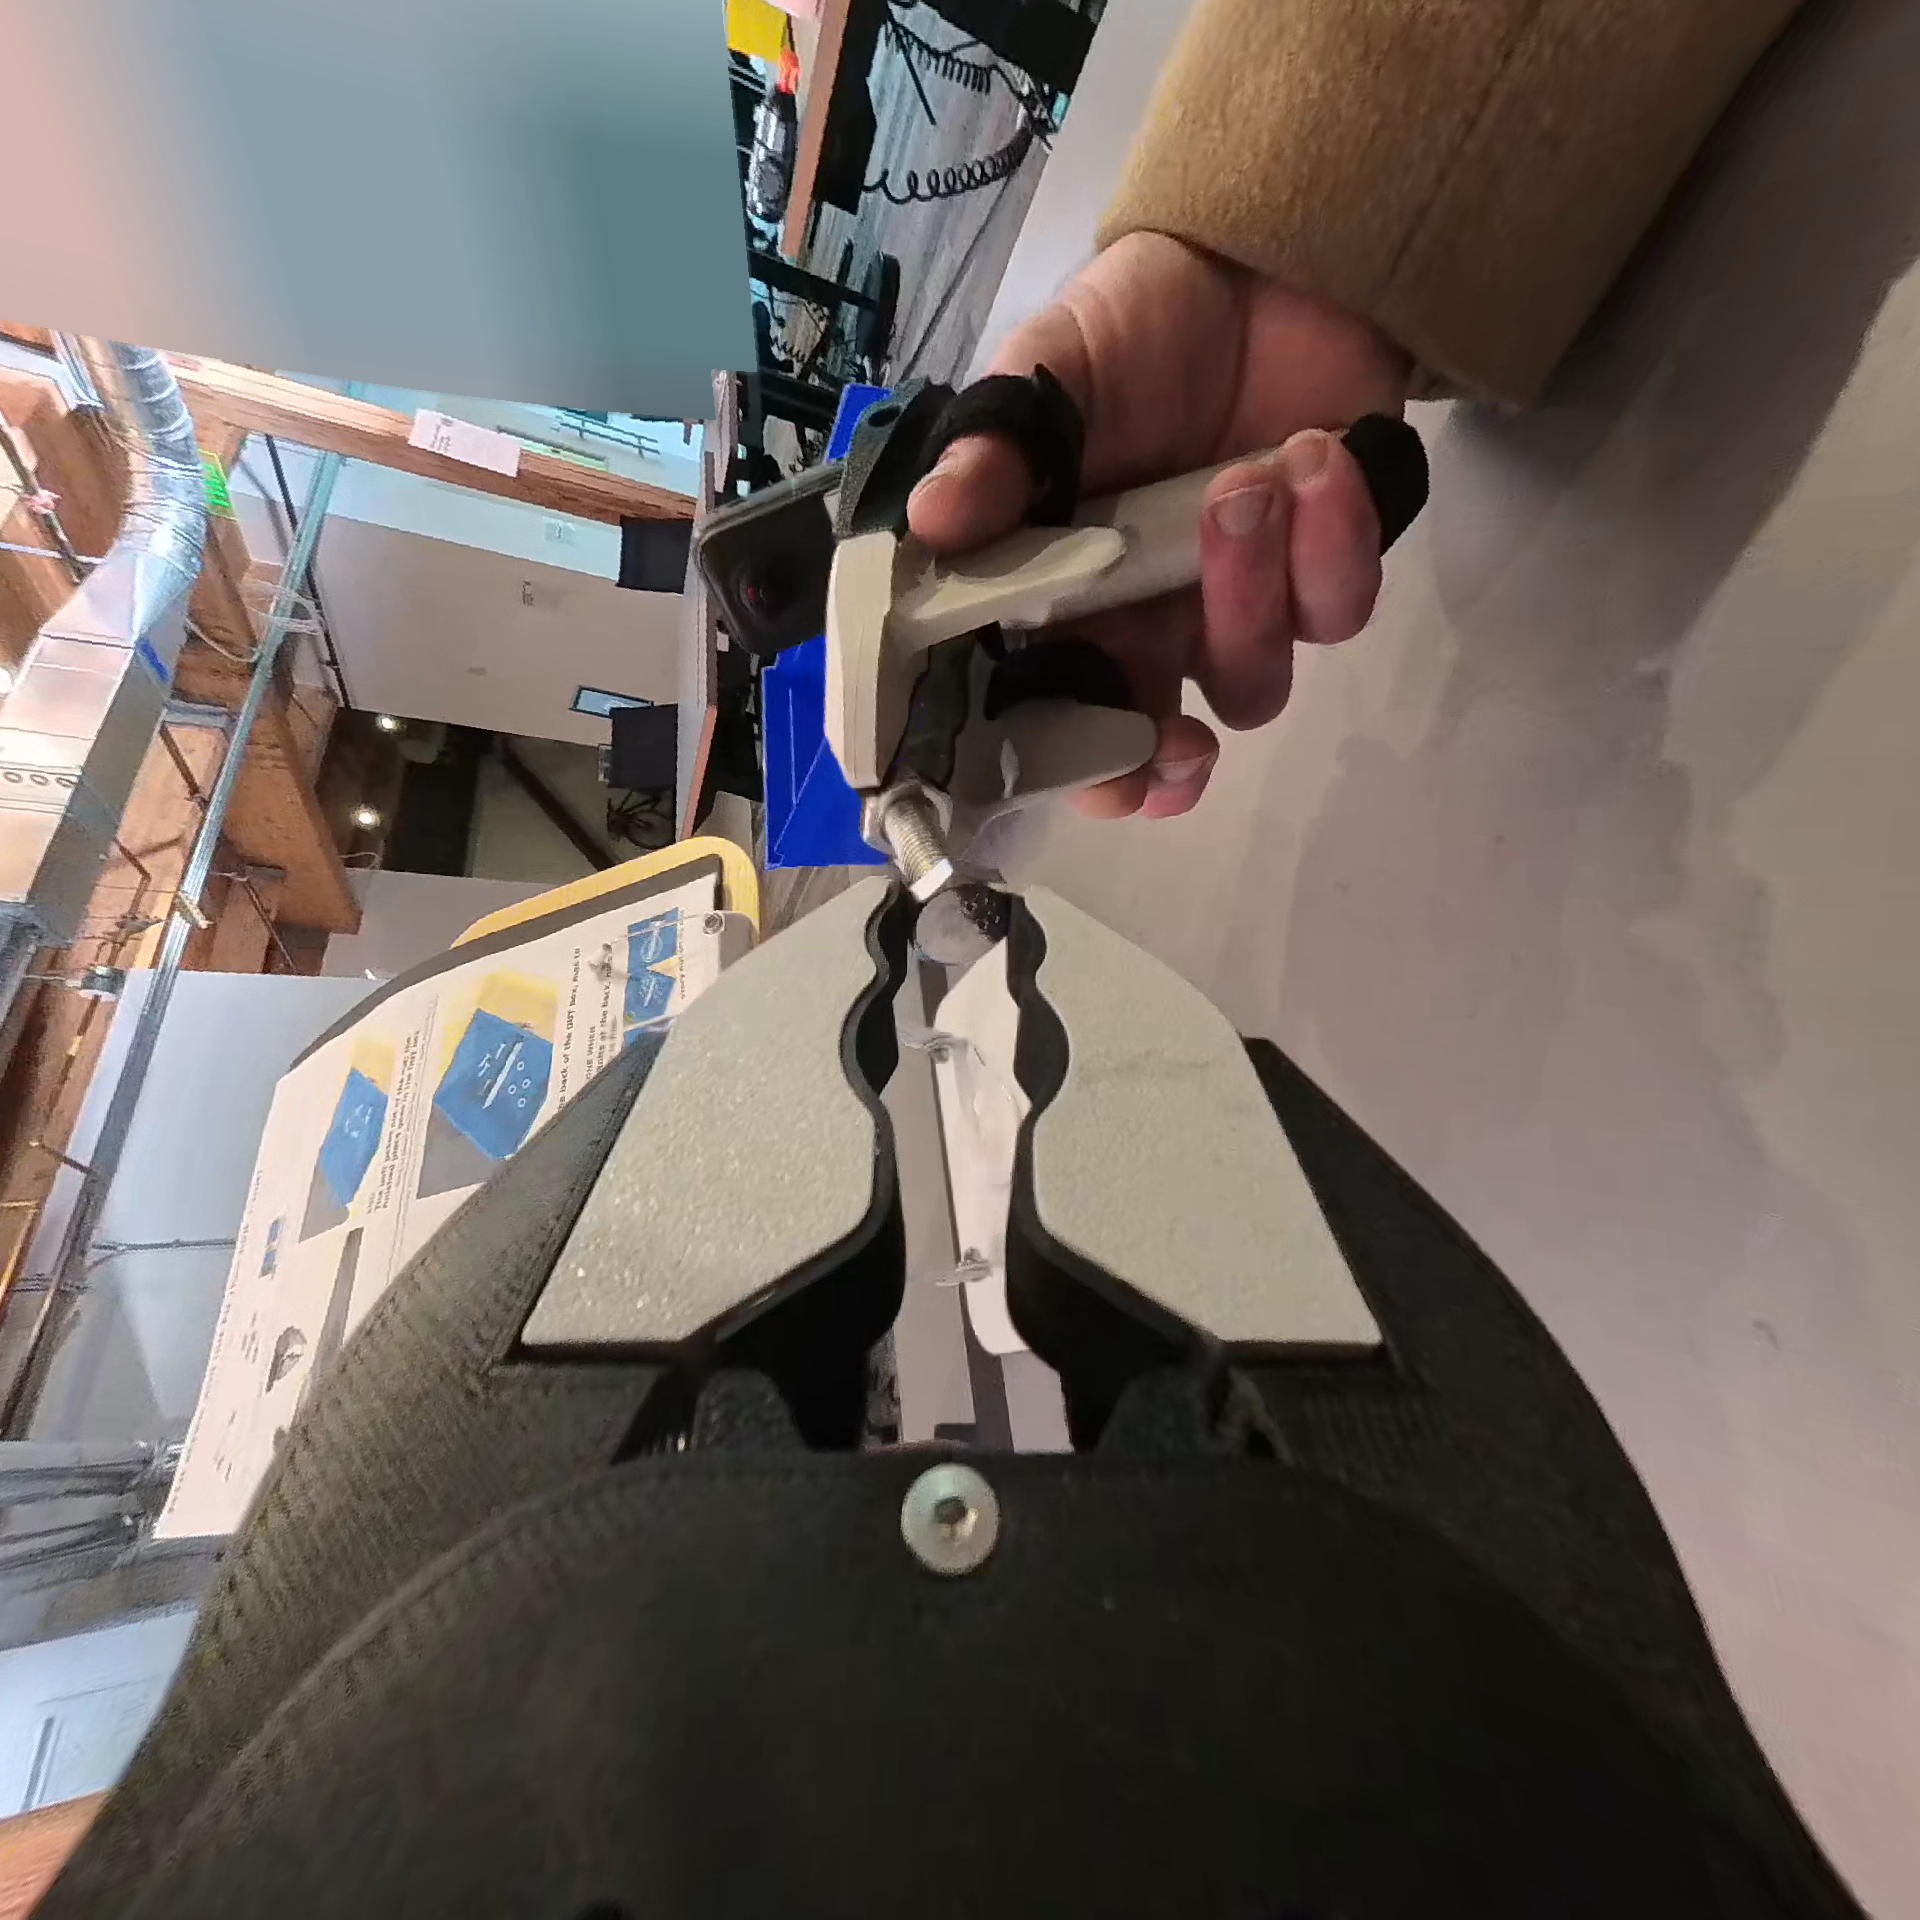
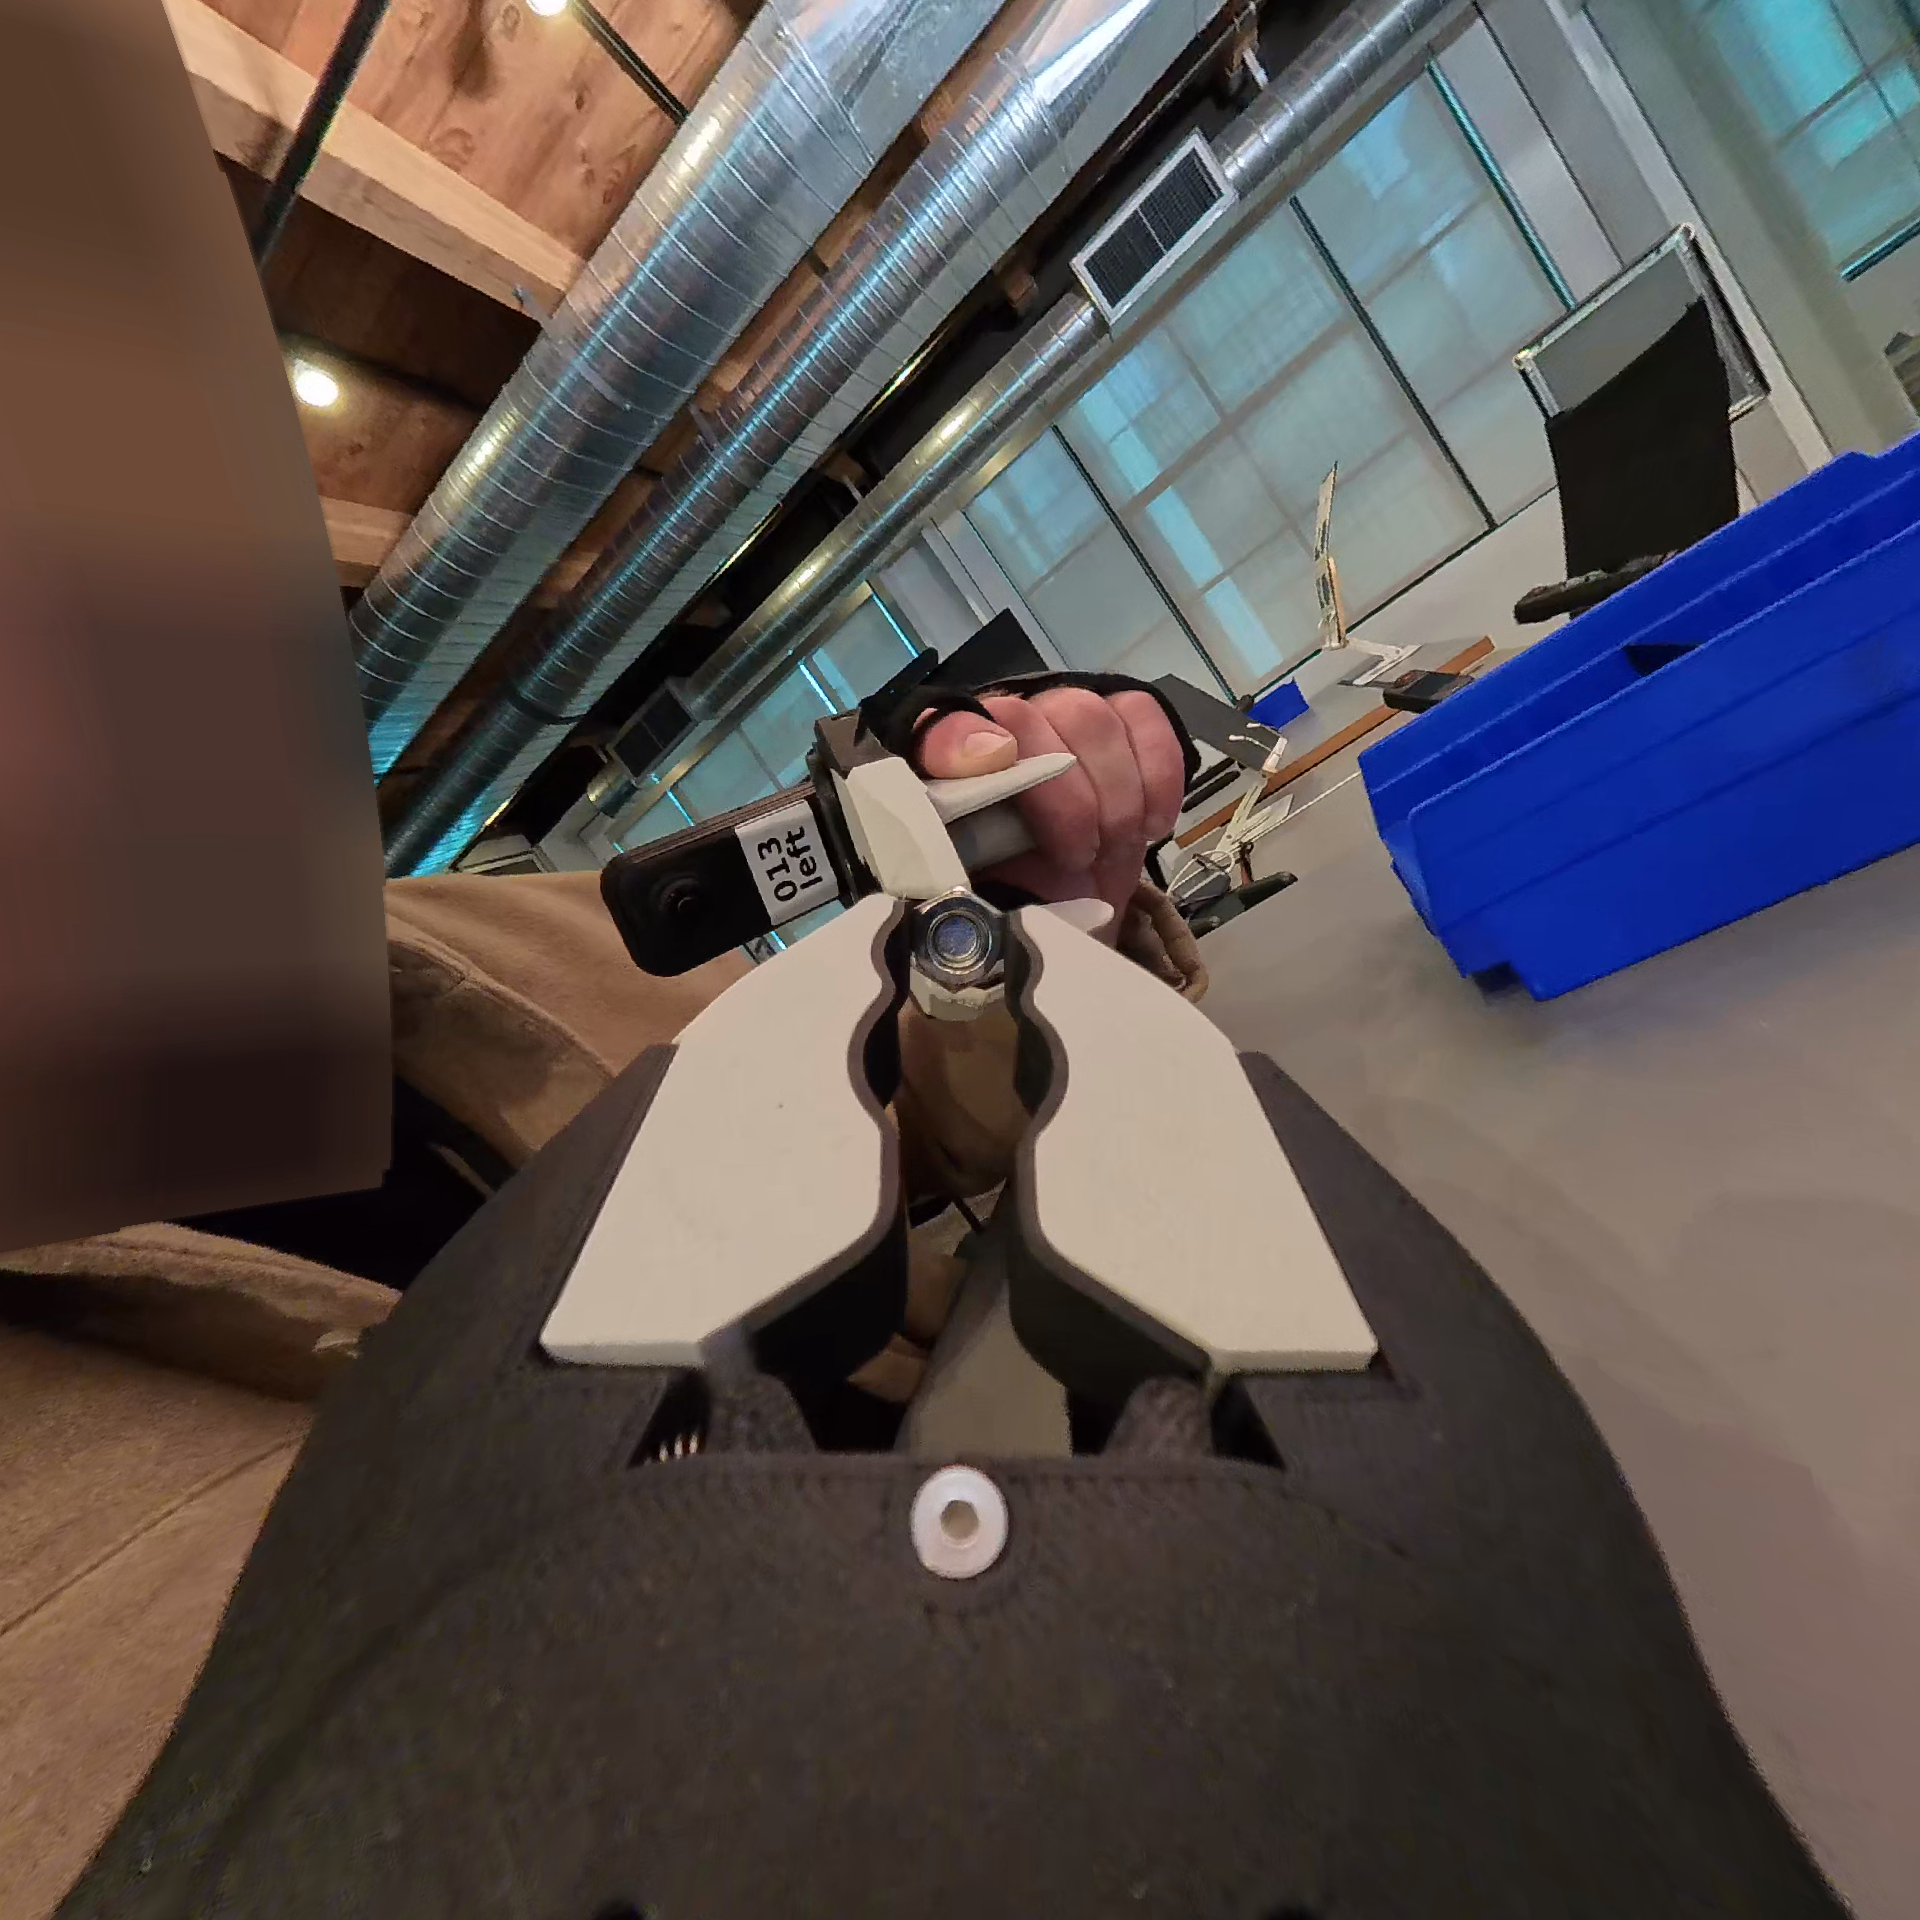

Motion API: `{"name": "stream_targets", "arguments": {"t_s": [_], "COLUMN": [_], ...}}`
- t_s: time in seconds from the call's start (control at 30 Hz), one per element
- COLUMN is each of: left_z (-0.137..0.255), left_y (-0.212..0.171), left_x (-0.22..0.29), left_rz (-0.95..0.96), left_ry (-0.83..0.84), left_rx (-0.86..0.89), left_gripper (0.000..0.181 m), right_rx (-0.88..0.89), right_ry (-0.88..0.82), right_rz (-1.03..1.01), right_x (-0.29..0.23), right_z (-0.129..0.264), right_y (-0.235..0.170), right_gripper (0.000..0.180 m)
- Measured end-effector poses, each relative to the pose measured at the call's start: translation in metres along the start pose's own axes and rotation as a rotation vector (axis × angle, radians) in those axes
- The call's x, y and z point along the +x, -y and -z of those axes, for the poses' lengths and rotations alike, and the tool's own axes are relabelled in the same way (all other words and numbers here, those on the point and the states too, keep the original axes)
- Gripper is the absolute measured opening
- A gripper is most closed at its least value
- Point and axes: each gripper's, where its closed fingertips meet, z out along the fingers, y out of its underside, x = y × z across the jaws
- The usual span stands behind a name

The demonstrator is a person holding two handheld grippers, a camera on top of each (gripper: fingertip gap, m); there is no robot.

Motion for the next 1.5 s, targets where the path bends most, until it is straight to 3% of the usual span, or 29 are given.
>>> {"name": "stream_targets", "arguments": {"t_s": [0.4, 0.47, 0.53, 0.9, 1.27, 1.5], "left_z": [0.000, 0.000, 0.000, -0.001, -0.003, -0.004], "left_y": [0.005, 0.007, 0.008, 0.013, 0.008, 0.008], "left_x": [-0.002, -0.003, -0.003, -0.005, -0.006, -0.007], "left_rz": [0.053, 0.084, 0.119, 0.399, 0.339, 0.420], "left_ry": [0.005, 0.004, 0.006, -0.001, 0.021, 0.009], "left_rx": [0.050, 0.074, 0.099, 0.289, 0.235, 0.267], "left_gripper": [0.018, 0.167, 0.017, 0.018, 0.018, 0.019], "right_rx": [0.004, 0.009, 0.008, 0.021, 0.042, 0.050], "right_ry": [0.016, 0.025, 0.019, 0.002, 0.004, -0.002], "right_rz": [0.045, 0.059, 0.082, 0.148, 0.118, 0.138], "right_x": [-0.006, -0.008, -0.008, -0.010, -0.007, -0.008], "right_z": [0.000, 0.000, 0.000, 0.000, 0.001, 0.001], "right_y": [0.002, 0.002, 0.003, 0.005, 0.007, 0.008], "right_gripper": [0.017, 0.017, 0.017, 0.017, 0.017, 0.017]}}
